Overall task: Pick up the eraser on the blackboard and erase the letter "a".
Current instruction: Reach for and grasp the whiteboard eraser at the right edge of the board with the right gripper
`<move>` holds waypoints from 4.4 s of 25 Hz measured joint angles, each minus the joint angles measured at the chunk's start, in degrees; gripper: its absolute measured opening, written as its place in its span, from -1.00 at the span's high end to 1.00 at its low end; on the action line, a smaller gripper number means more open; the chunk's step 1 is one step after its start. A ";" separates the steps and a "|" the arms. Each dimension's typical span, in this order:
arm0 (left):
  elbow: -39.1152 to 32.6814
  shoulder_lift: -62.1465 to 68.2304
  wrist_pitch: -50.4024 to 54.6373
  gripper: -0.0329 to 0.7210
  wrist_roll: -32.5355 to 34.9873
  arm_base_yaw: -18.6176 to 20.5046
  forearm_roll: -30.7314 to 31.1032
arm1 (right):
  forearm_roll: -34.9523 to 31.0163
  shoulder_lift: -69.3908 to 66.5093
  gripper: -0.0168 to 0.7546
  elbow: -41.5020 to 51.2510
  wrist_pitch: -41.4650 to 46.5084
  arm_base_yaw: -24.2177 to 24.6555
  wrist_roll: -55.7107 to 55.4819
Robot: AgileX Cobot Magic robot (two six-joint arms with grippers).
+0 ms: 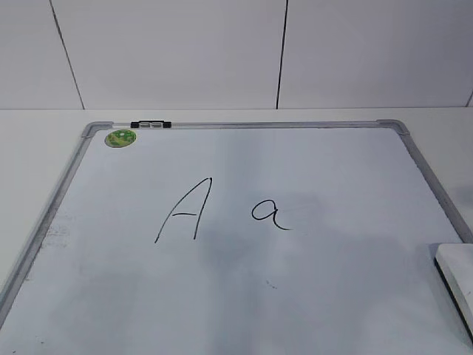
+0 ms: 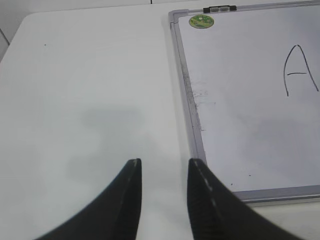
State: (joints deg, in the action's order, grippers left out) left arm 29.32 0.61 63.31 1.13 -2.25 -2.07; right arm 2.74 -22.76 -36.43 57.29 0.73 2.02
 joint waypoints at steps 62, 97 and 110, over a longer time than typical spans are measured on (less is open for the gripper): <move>0.00 0.00 0.00 0.29 0.00 0.00 0.00 | -5.21 -37.89 -0.68 0.00 -8.96 0.00 0.24; 0.00 0.00 0.00 0.29 0.00 0.00 0.00 | -4.79 -56.02 -0.76 -0.22 -15.75 -1.94 3.84; 0.00 0.00 0.00 0.29 0.00 0.00 0.00 | -4.79 -61.38 -0.73 -0.71 -20.08 -1.94 3.93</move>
State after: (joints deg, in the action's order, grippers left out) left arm 29.32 0.61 63.31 1.13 -2.25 -2.07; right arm -2.05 -84.14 -37.13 37.20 -1.22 5.95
